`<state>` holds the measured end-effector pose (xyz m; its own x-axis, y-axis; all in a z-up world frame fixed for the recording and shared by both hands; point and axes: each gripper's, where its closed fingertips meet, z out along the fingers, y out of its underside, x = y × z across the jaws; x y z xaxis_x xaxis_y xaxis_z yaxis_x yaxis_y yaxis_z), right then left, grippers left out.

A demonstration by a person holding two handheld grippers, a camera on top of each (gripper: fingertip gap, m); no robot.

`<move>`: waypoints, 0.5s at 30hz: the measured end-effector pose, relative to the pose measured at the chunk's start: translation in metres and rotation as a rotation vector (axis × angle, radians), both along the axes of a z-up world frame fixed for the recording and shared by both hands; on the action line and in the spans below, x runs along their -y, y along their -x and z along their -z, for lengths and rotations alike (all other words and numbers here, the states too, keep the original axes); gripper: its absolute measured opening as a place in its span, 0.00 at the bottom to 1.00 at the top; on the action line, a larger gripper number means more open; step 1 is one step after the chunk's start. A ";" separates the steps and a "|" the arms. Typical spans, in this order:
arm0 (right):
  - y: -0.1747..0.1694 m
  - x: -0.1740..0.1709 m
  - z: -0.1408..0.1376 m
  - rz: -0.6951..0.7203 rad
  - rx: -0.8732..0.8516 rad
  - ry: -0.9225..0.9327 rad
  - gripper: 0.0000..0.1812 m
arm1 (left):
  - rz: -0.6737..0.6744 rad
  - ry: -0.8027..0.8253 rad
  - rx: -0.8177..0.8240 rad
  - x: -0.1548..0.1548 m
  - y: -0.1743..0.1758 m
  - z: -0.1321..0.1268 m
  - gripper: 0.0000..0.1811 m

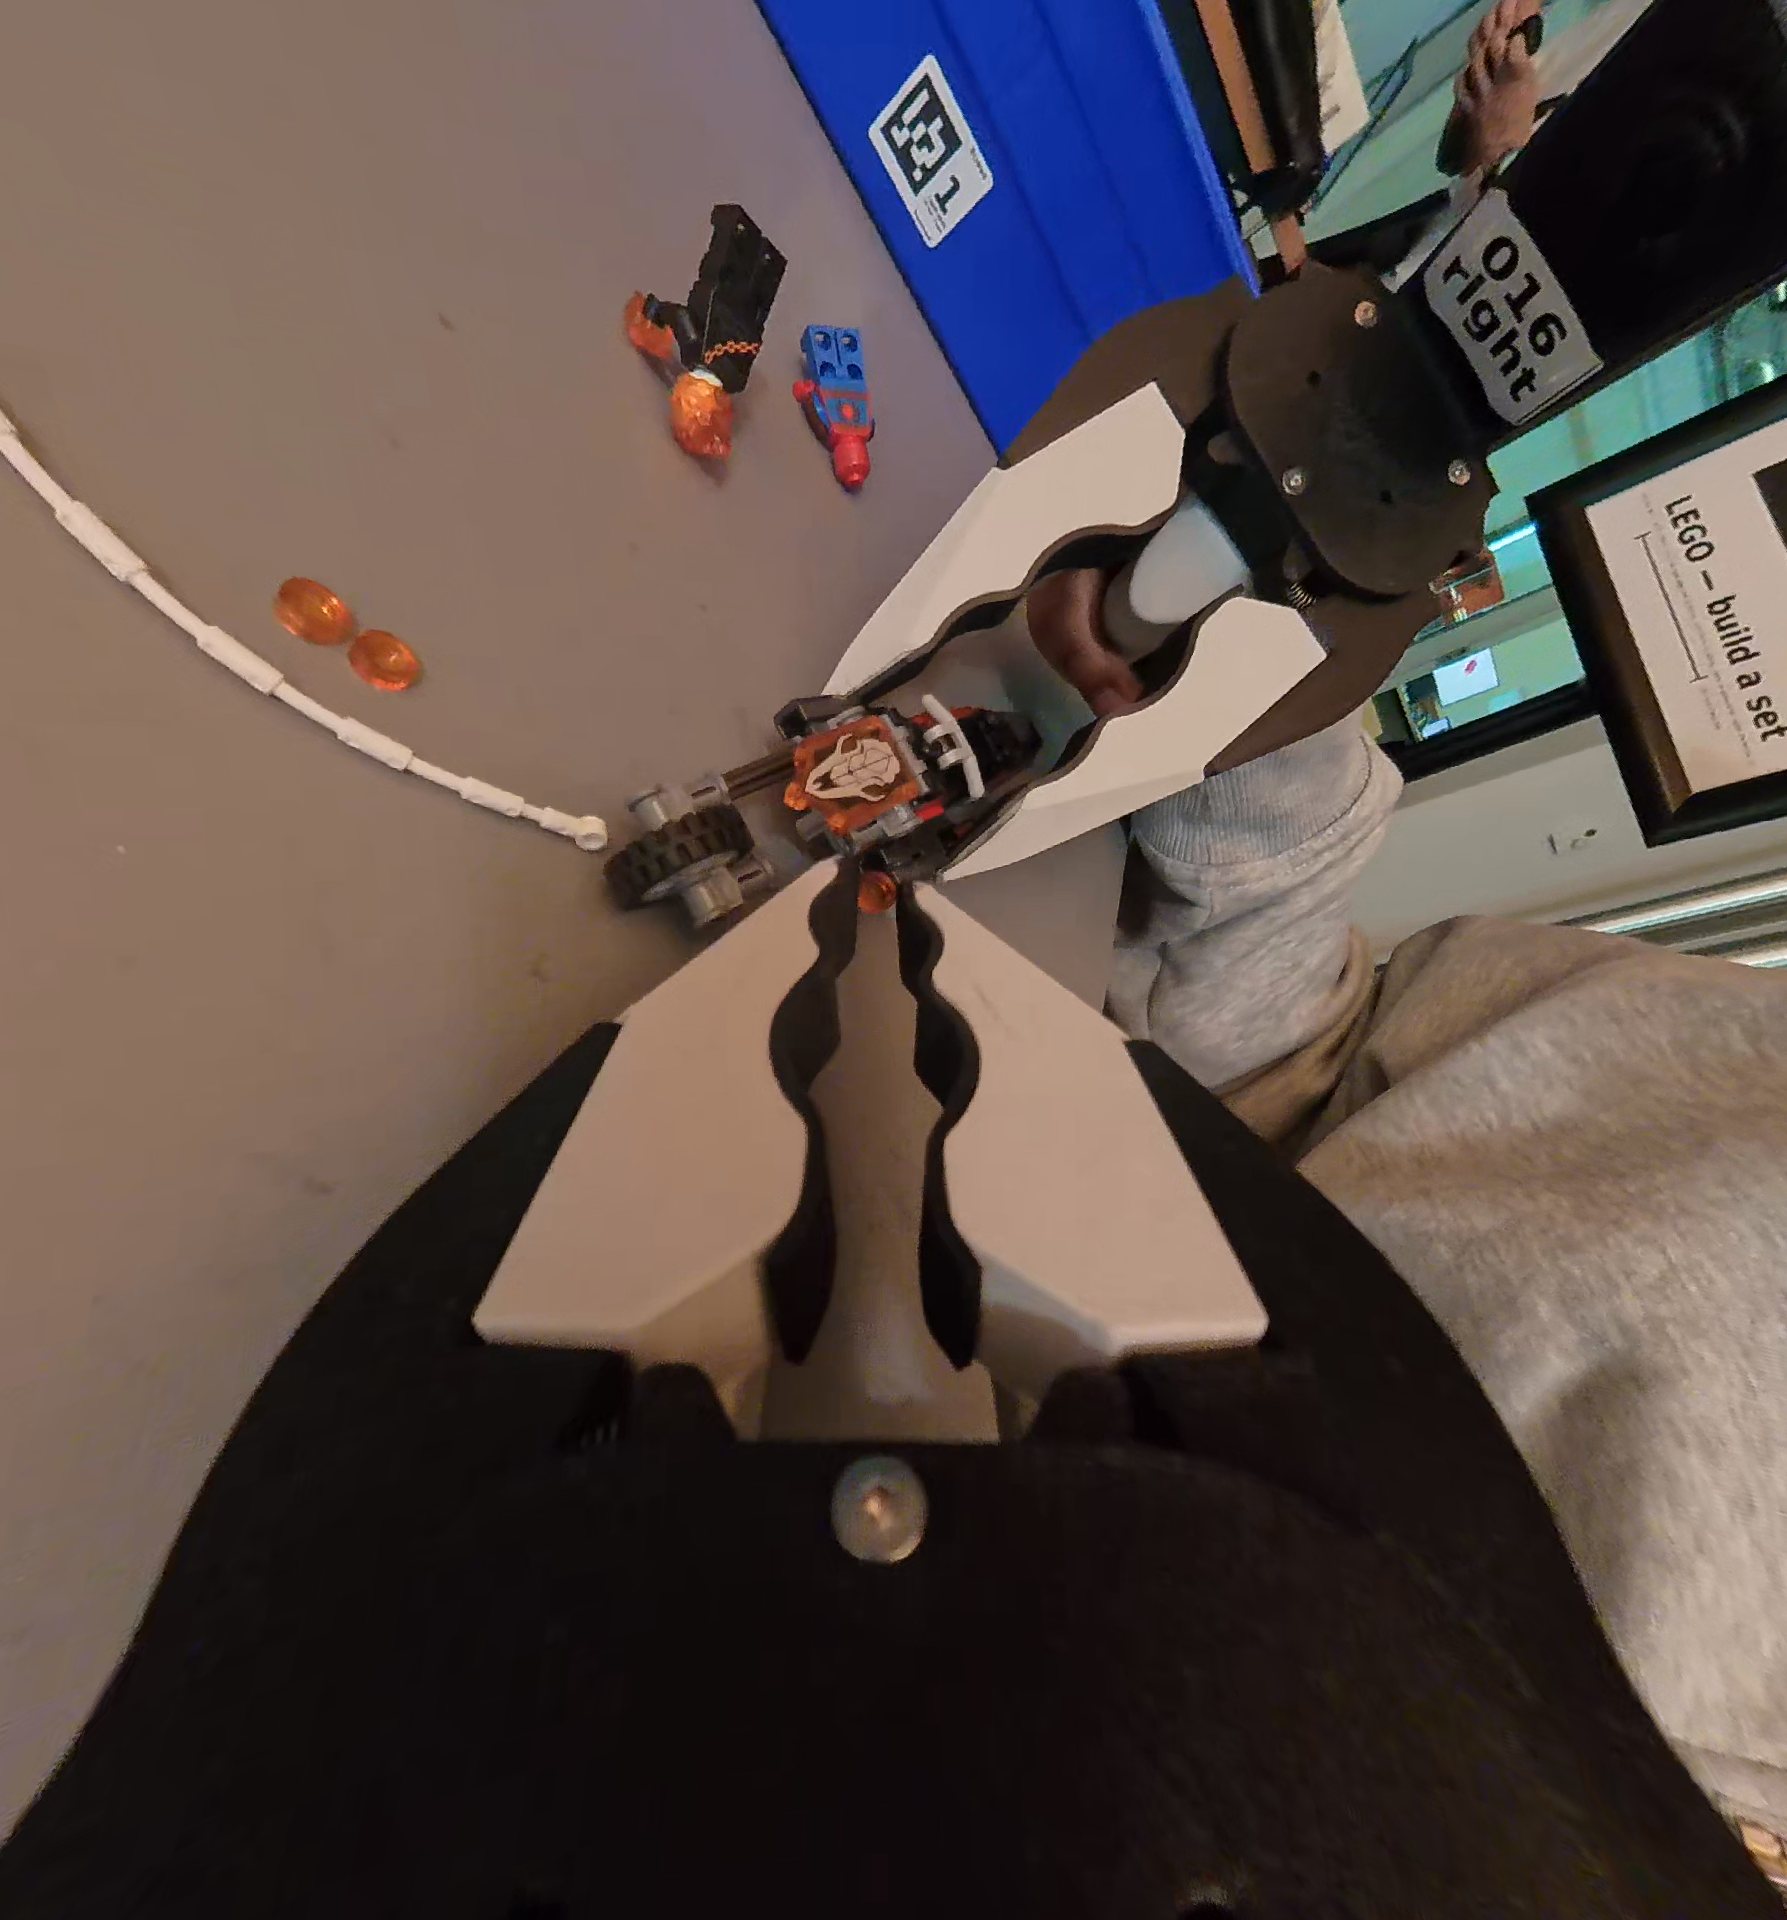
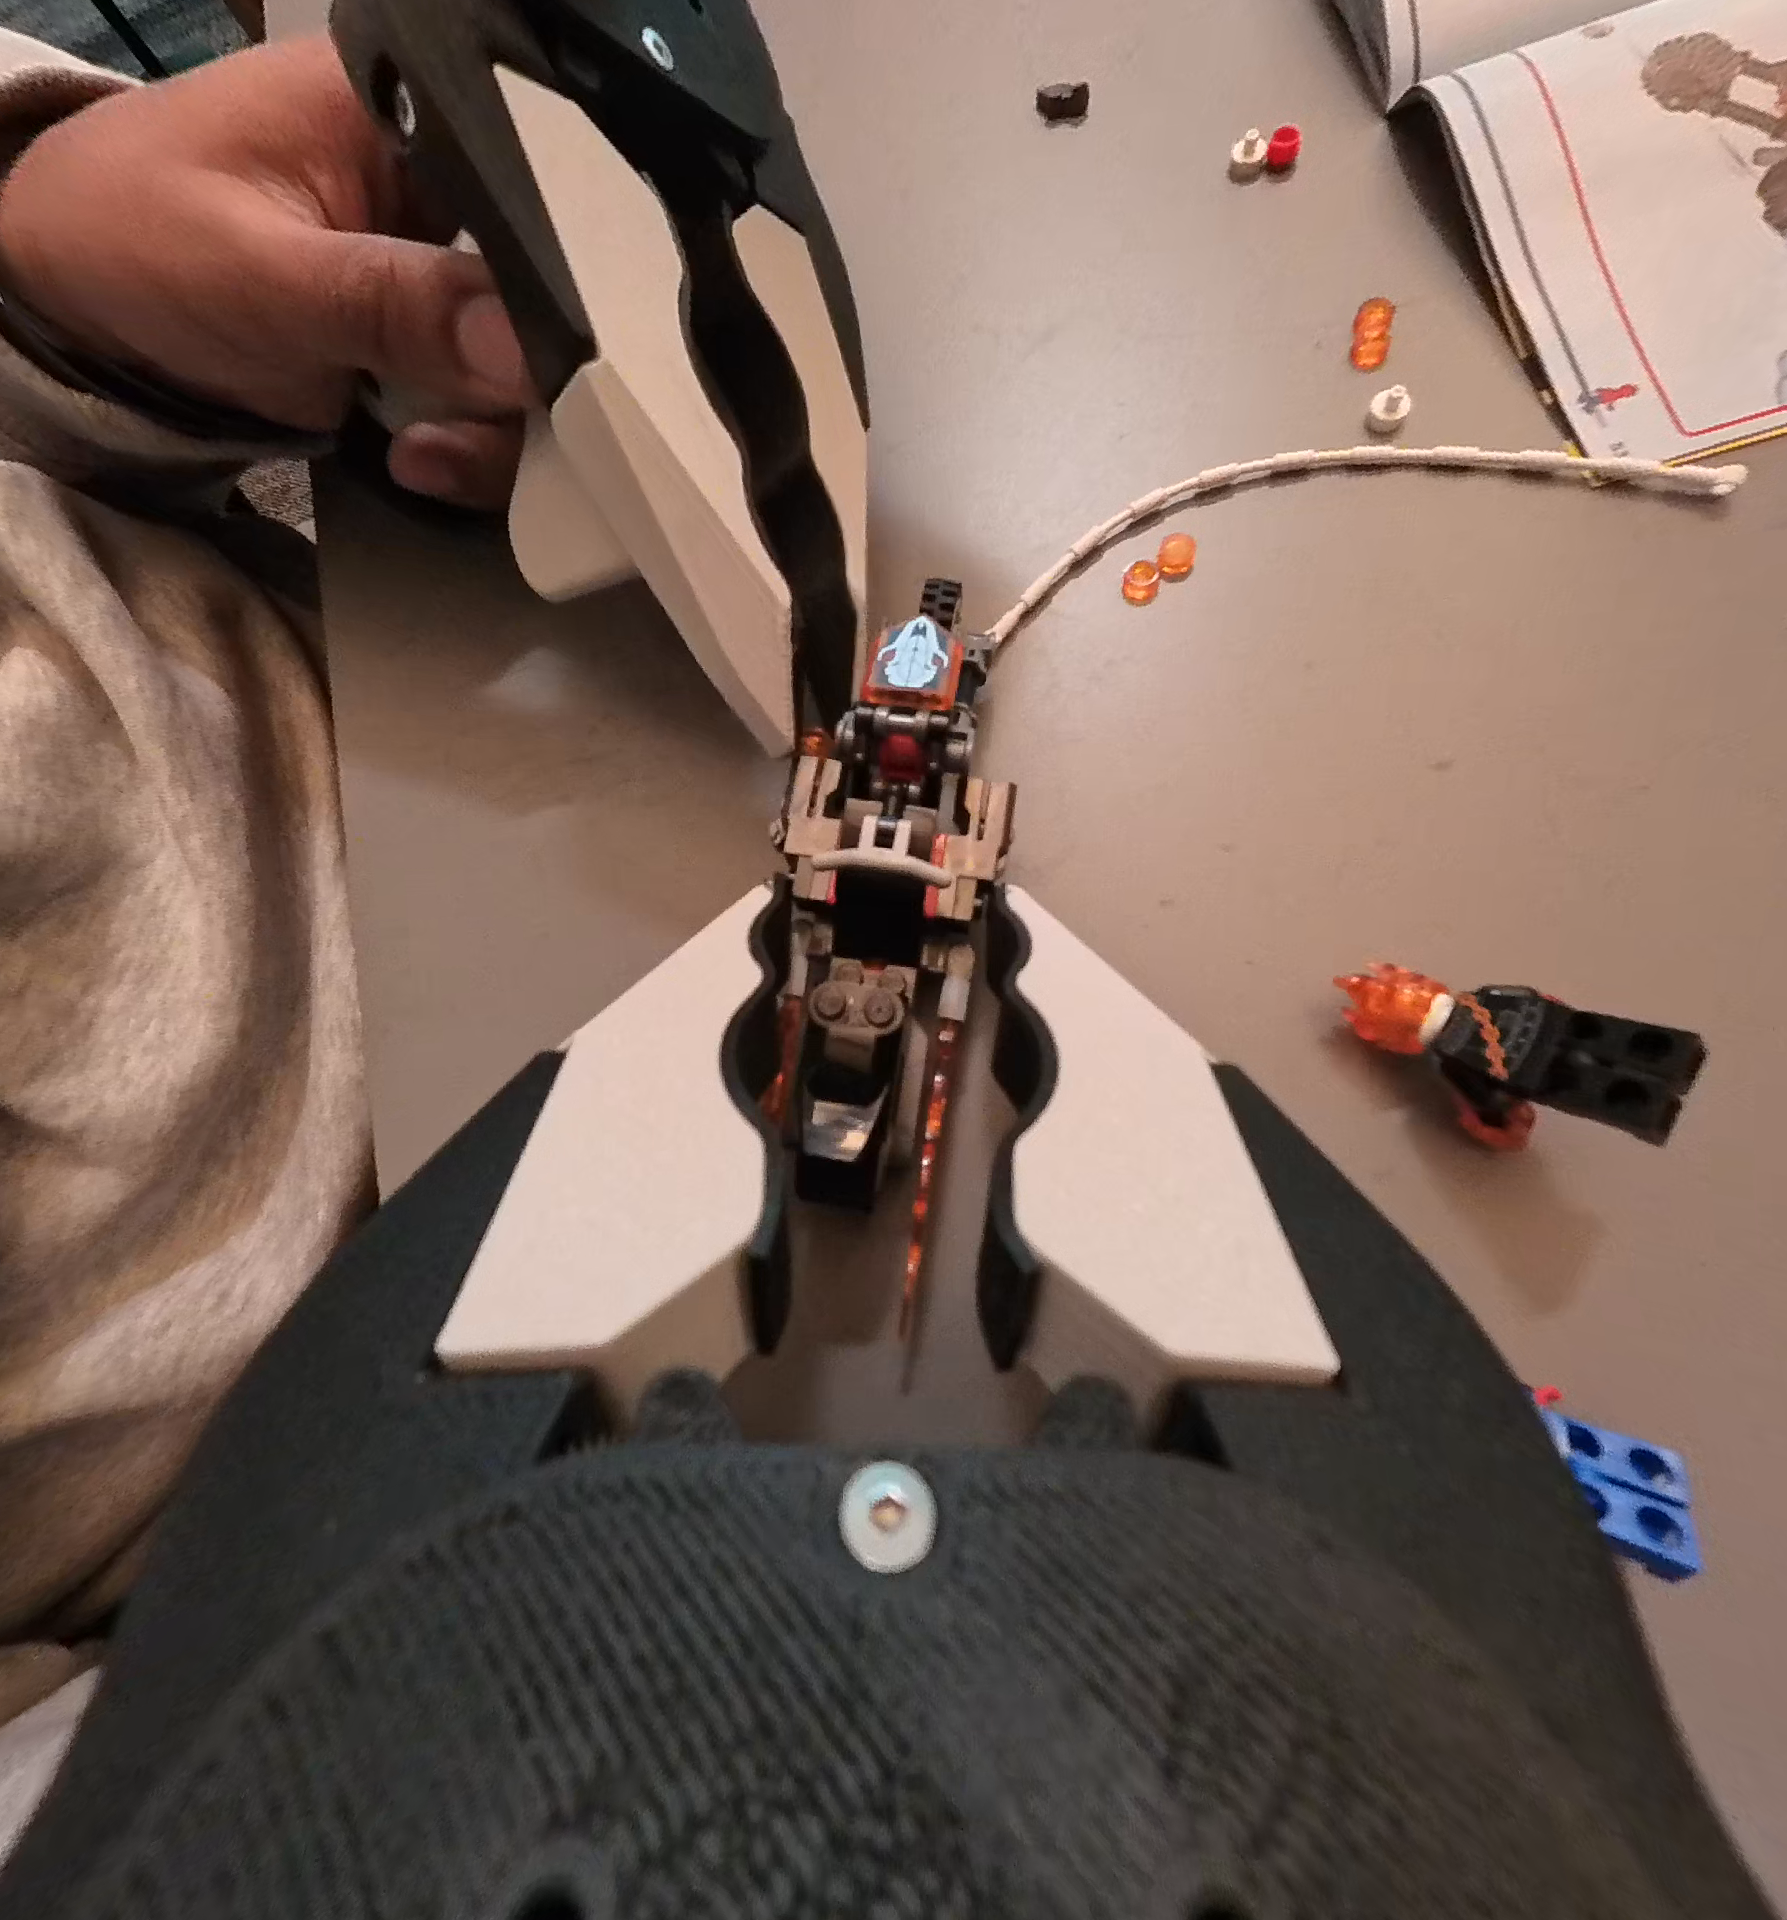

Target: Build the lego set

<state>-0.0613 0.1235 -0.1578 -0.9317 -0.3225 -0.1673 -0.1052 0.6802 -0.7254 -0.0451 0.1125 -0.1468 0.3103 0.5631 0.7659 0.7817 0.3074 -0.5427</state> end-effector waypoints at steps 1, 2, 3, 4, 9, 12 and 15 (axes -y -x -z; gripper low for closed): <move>0.000 0.000 0.000 0.000 0.000 0.000 0.20 | 0.002 0.002 -0.001 0.000 -0.001 0.000 0.03; 0.000 0.000 0.000 -0.001 0.000 0.001 0.20 | 0.001 -0.002 -0.007 0.000 -0.001 -0.001 0.03; 0.000 0.000 0.000 -0.001 0.000 0.002 0.20 | -0.003 -0.009 -0.009 0.000 0.000 -0.002 0.03; 0.000 0.000 0.000 -0.002 0.002 0.003 0.20 | -0.005 -0.010 -0.004 0.000 0.000 -0.001 0.03; 0.000 0.000 0.000 -0.002 0.003 0.004 0.20 | -0.002 -0.012 -0.003 -0.002 0.000 -0.001 0.03; -0.001 0.001 0.000 -0.003 0.002 0.004 0.20 | 0.013 -0.048 0.010 -0.006 -0.002 -0.002 0.04; -0.001 0.001 0.000 -0.002 0.004 0.005 0.20 | 0.011 -0.053 0.006 -0.006 -0.002 -0.003 0.03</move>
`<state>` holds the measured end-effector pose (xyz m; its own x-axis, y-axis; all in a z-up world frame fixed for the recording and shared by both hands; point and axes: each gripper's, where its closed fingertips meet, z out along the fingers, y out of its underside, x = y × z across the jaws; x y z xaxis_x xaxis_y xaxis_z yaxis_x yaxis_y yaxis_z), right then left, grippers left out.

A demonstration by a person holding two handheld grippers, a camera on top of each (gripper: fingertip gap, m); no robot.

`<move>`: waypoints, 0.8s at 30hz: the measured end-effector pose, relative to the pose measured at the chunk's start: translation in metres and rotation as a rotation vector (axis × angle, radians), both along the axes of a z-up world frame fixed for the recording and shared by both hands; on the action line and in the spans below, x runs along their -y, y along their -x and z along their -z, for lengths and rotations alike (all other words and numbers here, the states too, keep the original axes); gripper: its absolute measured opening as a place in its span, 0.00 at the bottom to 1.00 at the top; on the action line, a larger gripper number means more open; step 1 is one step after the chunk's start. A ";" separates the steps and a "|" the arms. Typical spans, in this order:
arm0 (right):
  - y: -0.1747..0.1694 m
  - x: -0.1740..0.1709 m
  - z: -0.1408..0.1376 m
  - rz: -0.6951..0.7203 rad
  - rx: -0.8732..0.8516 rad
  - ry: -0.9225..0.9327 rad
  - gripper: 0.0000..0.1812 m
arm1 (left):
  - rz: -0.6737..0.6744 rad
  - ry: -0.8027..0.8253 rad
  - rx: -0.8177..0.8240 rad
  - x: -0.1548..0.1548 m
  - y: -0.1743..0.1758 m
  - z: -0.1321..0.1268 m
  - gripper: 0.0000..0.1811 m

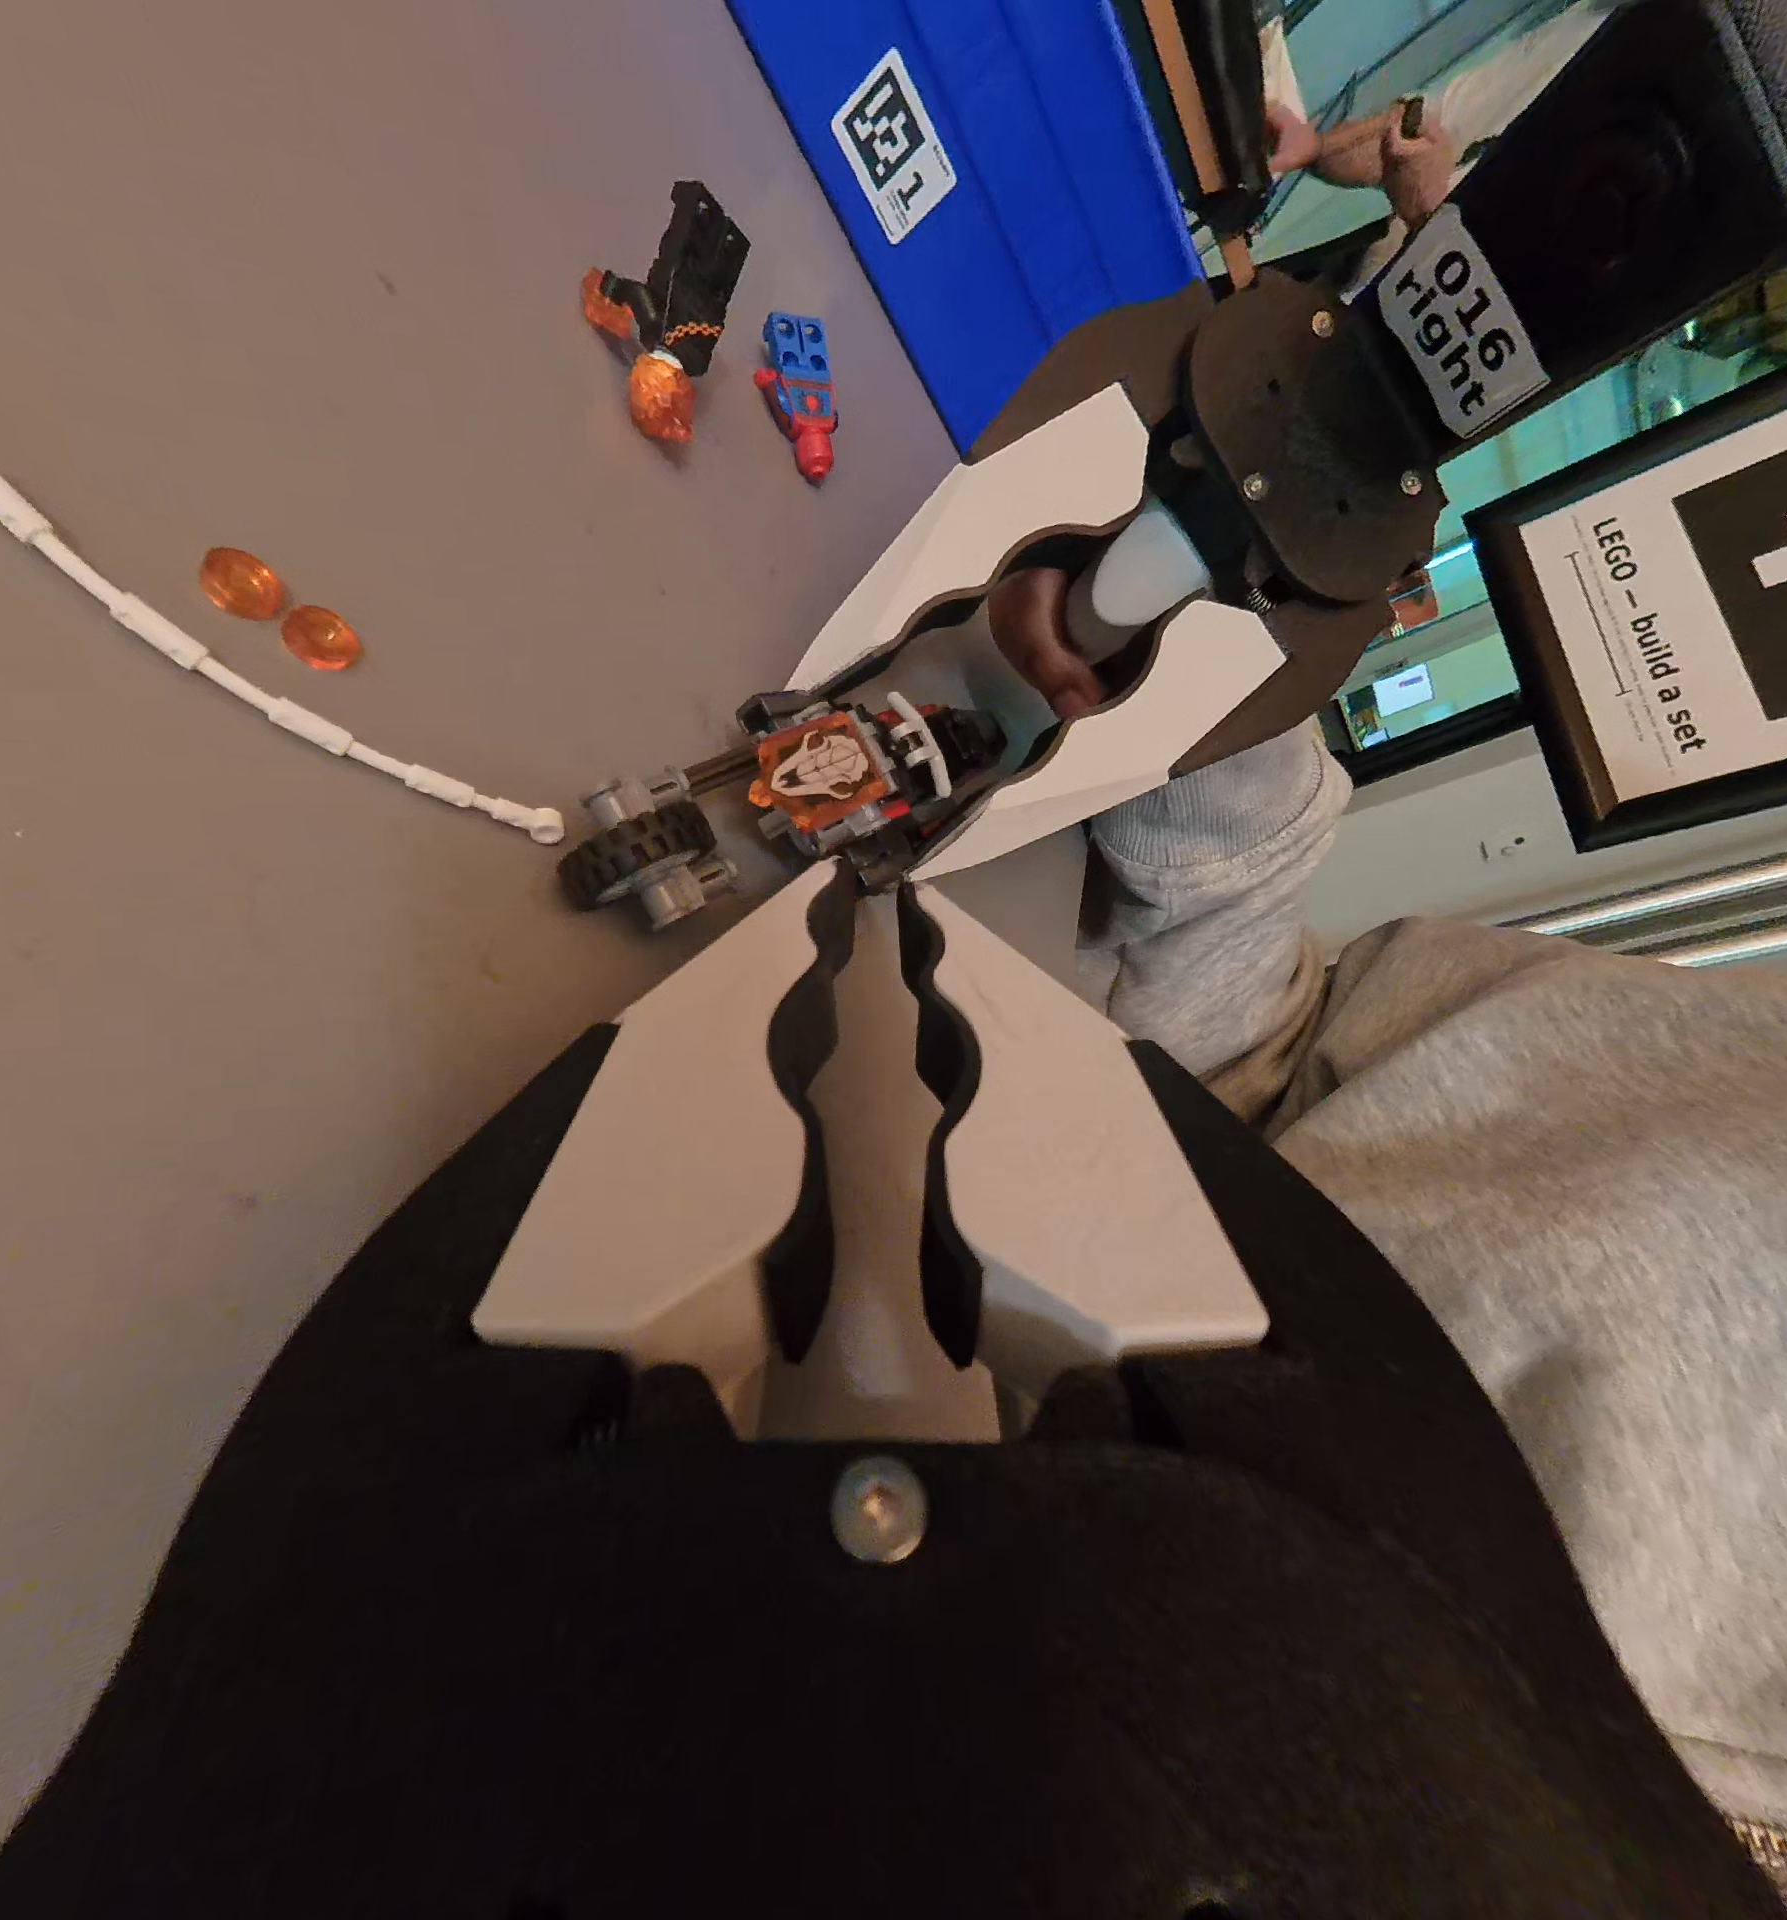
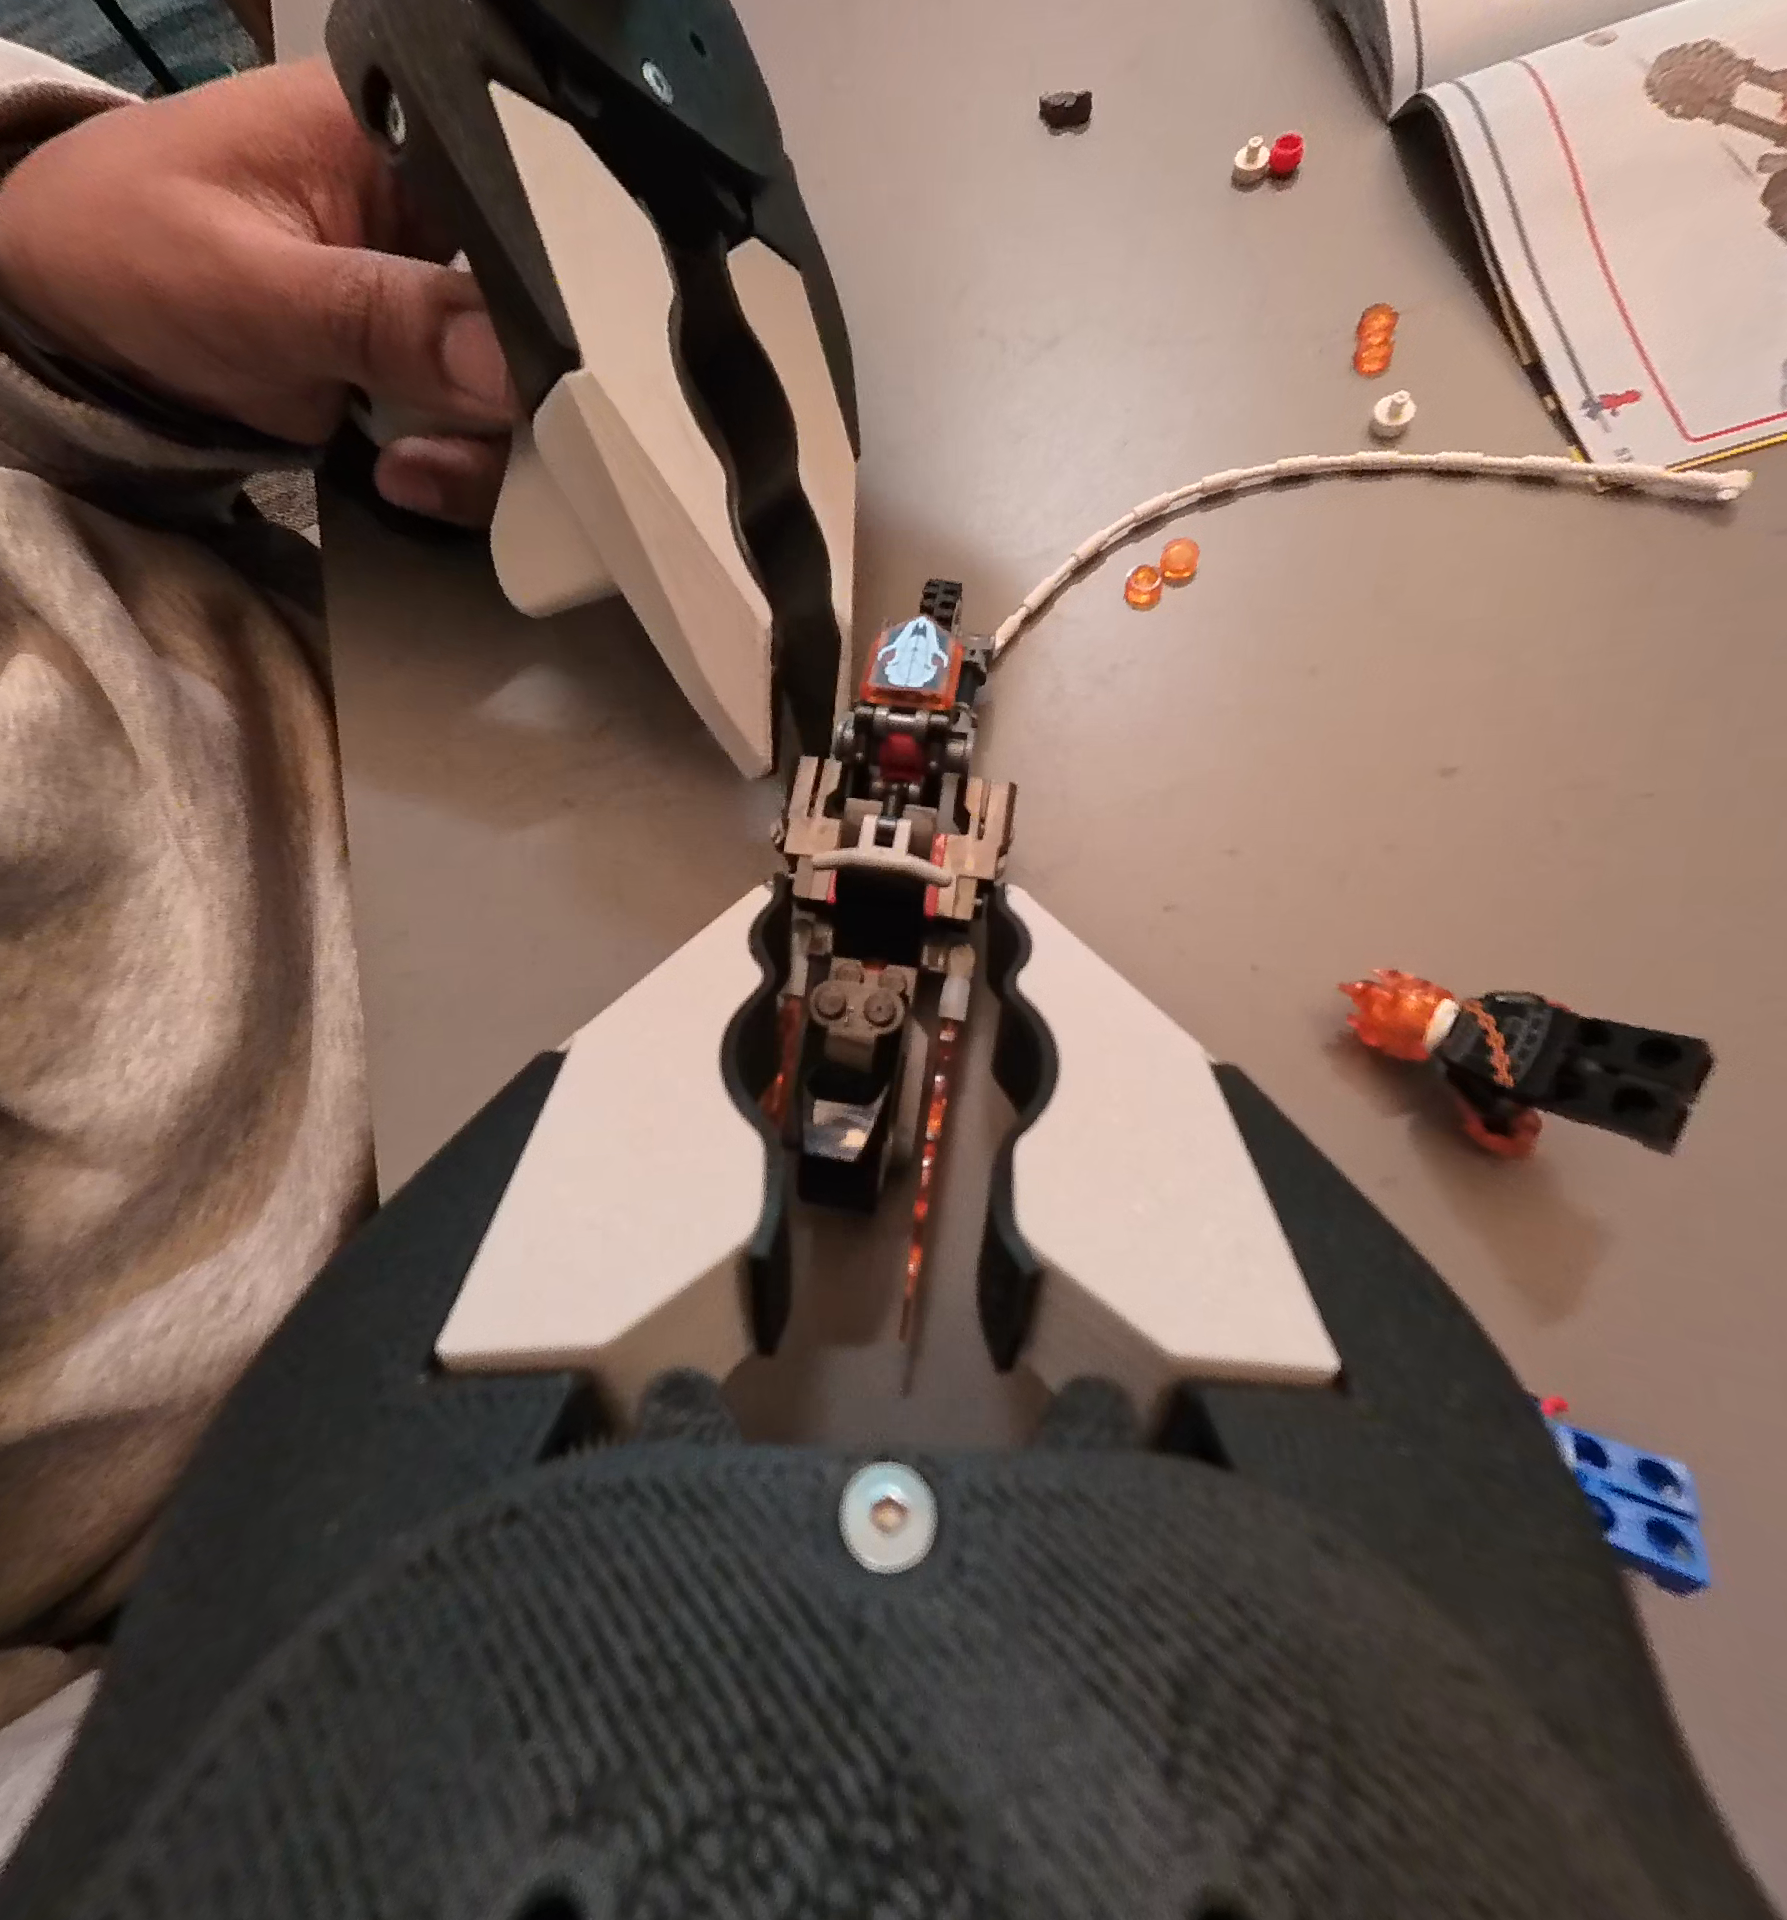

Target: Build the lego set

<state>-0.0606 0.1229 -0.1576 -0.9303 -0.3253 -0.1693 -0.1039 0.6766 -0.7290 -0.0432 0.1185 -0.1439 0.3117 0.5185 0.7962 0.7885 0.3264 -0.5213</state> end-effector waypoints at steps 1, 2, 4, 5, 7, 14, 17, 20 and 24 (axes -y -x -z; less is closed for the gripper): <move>0.000 0.000 0.000 0.000 0.001 0.000 0.20 | 0.001 -0.001 0.000 0.000 0.000 0.000 0.03; 0.000 0.000 0.000 0.000 0.000 0.000 0.20 | 0.003 -0.002 -0.001 0.000 0.000 -0.001 0.03; 0.000 -0.001 0.000 0.001 0.000 -0.002 0.20 | 0.002 -0.003 -0.004 0.003 -0.001 -0.002 0.03; 0.001 -0.001 0.000 0.001 0.000 -0.002 0.20 | 0.004 -0.003 -0.005 0.004 -0.002 -0.002 0.03; 0.002 -0.001 -0.001 0.005 -0.010 0.003 0.20 | 0.027 0.004 -0.006 0.004 -0.006 -0.001 0.00; 0.019 -0.007 -0.007 0.073 -0.042 0.010 0.20 | 0.112 0.242 -0.080 -0.017 -0.013 0.009 0.00; 0.025 -0.014 -0.009 0.098 -0.049 0.007 0.20 | 0.152 0.406 -0.123 -0.028 -0.011 0.016 0.01; 0.028 -0.024 -0.010 0.119 -0.052 0.007 0.20 | 0.159 0.531 -0.145 -0.032 -0.007 0.023 0.01; 0.029 -0.039 -0.008 0.142 -0.045 0.014 0.20 | 0.156 0.560 -0.152 -0.031 -0.004 0.024 0.03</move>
